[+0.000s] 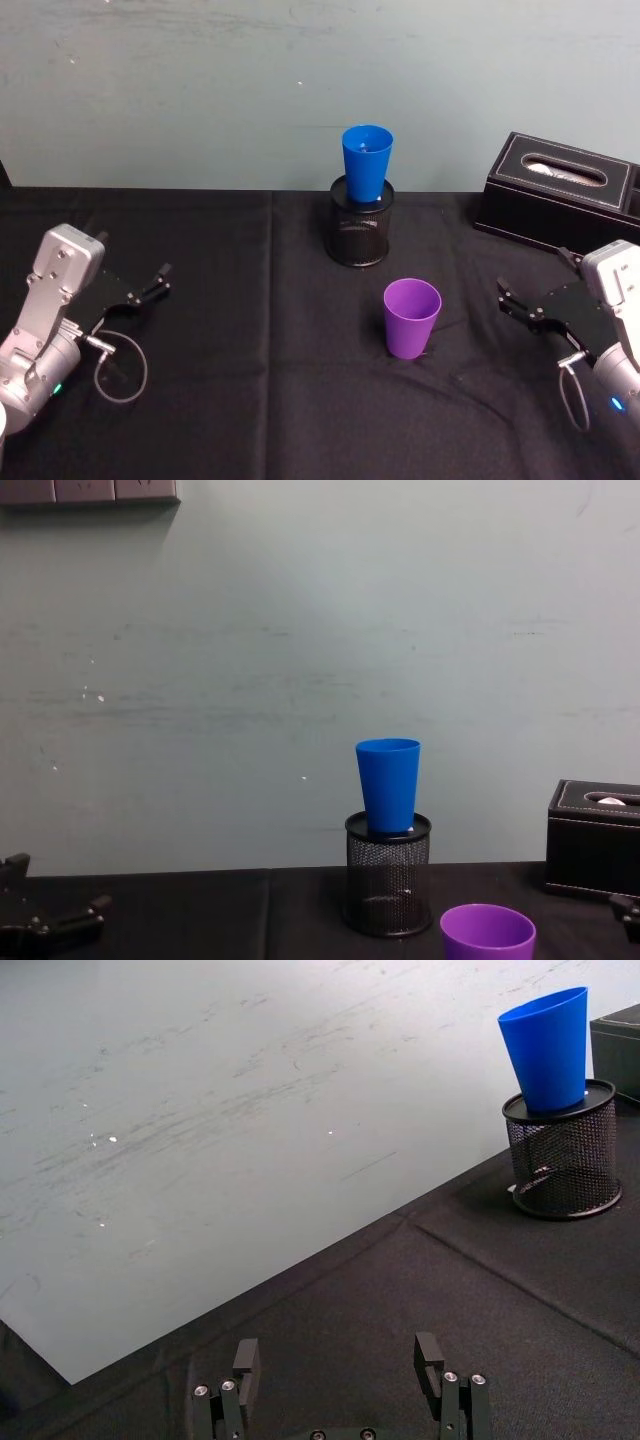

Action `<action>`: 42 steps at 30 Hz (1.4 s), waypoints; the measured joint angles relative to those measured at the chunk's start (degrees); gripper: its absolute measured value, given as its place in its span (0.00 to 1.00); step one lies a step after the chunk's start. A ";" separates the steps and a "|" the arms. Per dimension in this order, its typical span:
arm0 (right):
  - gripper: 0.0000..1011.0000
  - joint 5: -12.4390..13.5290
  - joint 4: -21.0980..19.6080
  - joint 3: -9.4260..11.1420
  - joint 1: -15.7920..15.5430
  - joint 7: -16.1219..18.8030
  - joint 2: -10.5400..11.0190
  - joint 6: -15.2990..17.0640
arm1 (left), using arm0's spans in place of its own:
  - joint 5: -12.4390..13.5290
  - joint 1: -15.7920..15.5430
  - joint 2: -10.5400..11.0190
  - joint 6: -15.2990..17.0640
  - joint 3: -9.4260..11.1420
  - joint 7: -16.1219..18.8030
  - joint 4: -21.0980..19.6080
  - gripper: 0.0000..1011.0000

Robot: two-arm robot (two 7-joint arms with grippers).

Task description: Pick up one cup with a gripper and tap it against the other cup.

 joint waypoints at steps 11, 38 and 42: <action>0.99 0.00 0.00 0.00 0.00 0.00 0.00 0.00 | 0.00 0.00 0.00 0.00 0.00 0.00 0.00 1.00; 0.99 0.00 0.00 0.00 0.00 0.00 0.00 0.00 | 0.00 0.00 0.00 0.00 0.00 0.00 0.00 1.00; 0.99 0.78 -2.37 1.59 -2.16 -0.07 0.51 0.24 | 0.00 0.00 0.00 0.00 0.00 0.00 0.00 1.00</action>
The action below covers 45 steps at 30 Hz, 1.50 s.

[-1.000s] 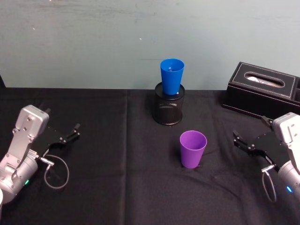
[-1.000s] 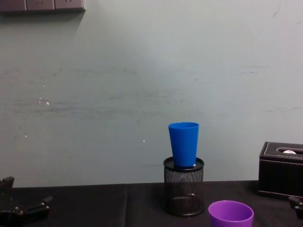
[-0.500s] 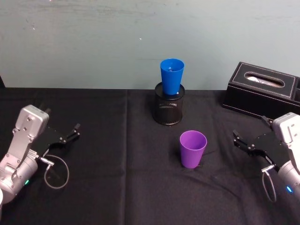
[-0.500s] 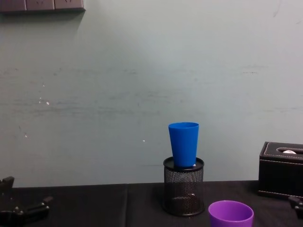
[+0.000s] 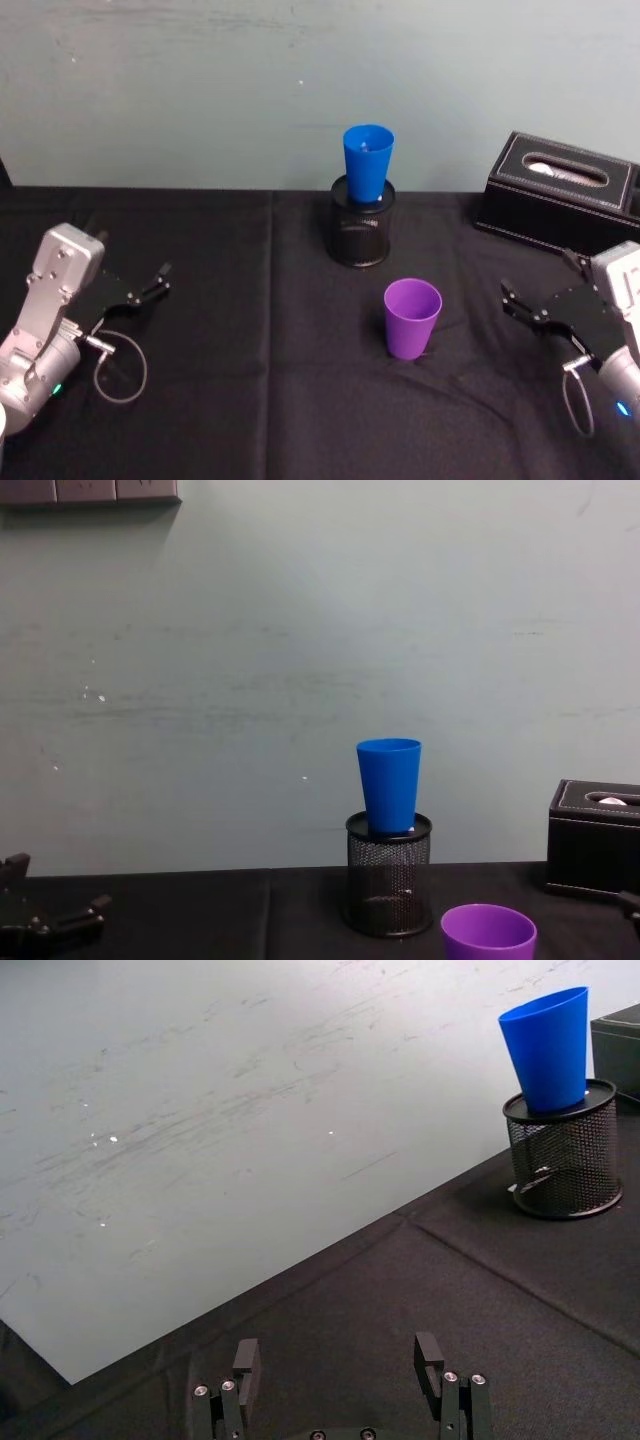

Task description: Pick up one cup with a gripper and tap it against the other cup.

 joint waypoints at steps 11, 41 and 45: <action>0.99 3.80 -6.25 3.74 -5.48 2.13 1.64 2.44 | 0.00 0.00 0.00 0.00 0.00 0.00 0.00 1.00; 0.99 4.66 -5.35 2.67 -8.04 13.59 -3.12 -0.74 | 0.00 0.00 0.00 0.00 0.00 0.00 0.00 1.00; 0.99 4.46 -4.76 2.36 -7.45 14.85 -4.07 -0.74 | 0.00 0.00 0.00 0.00 0.00 0.00 0.00 1.00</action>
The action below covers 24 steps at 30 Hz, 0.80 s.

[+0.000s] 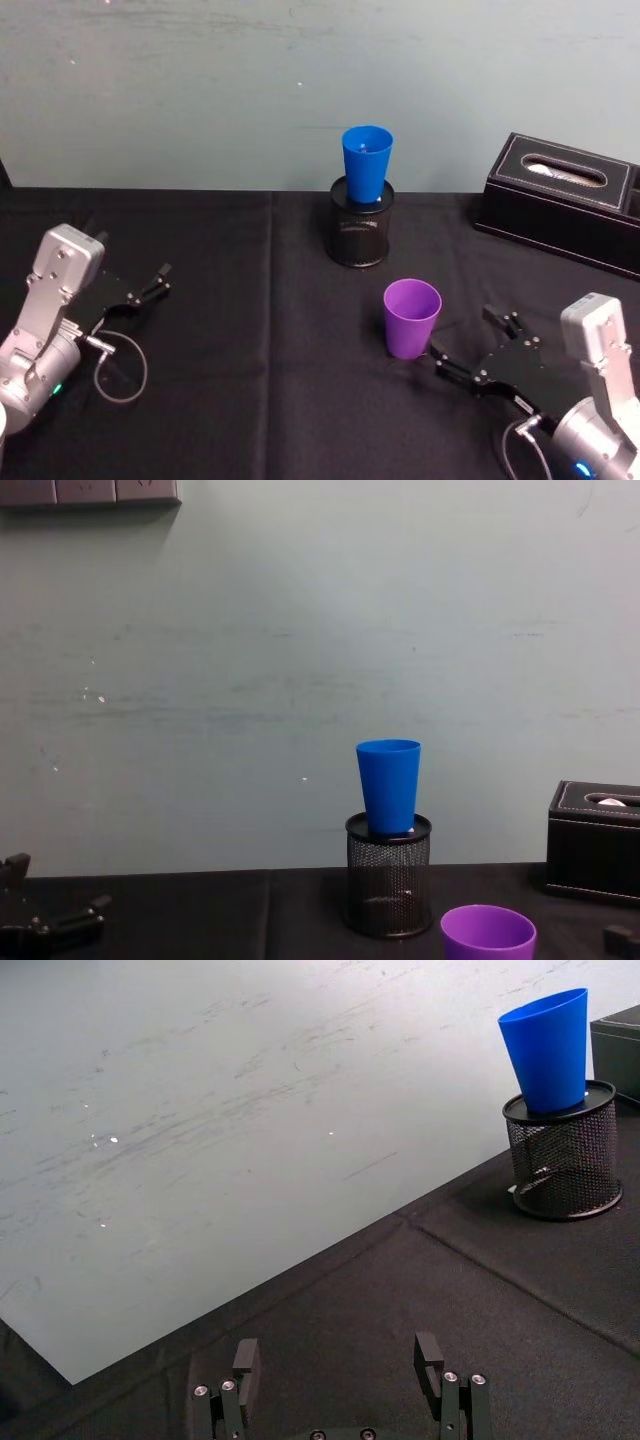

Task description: Pick up one cup with a gripper and tap it against the other cup.

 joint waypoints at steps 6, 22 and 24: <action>0.99 -0.58 0.80 -0.21 0.75 1.20 -1.54 0.04 | 0.00 0.00 0.00 0.00 0.00 0.00 0.00 1.00; 0.99 -1.92 4.06 -0.01 3.25 3.37 -5.35 1.34 | 0.00 0.00 0.00 0.00 0.00 0.00 0.00 1.00; 0.99 -2.11 4.44 0.01 3.56 3.63 -5.71 1.42 | 0.00 0.00 0.00 0.00 0.00 0.00 0.00 1.00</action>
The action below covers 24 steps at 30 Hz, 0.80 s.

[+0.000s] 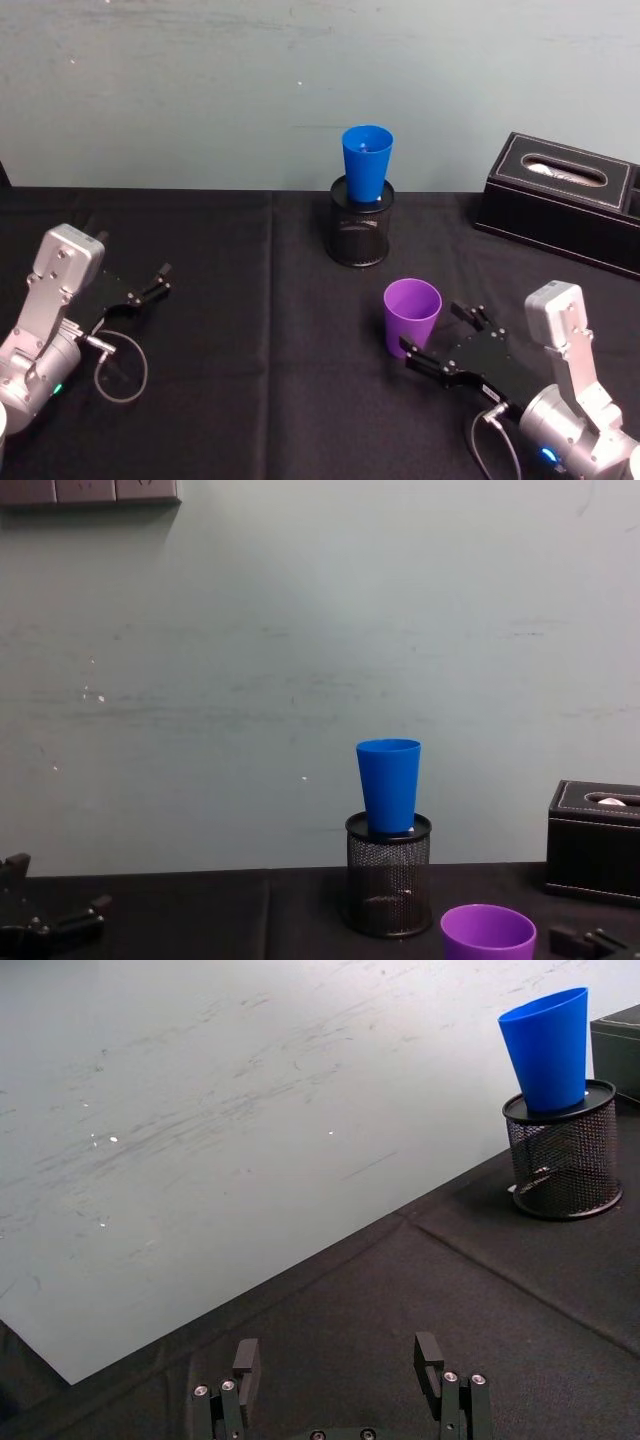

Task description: Pick up one cup with a gripper and tap it against the other cup.

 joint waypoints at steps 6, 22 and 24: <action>0.99 -0.85 1.11 0.16 0.98 0.65 -1.25 0.31 | 0.00 0.00 0.00 0.00 0.00 0.00 0.00 1.00; 0.99 -1.65 4.39 1.32 3.48 2.75 -4.39 1.28 | 0.00 0.00 0.00 0.00 0.00 0.00 0.00 1.00; 0.99 -1.79 4.71 1.39 3.67 2.98 -4.67 1.37 | 0.00 0.00 0.00 0.00 0.00 0.00 0.00 1.00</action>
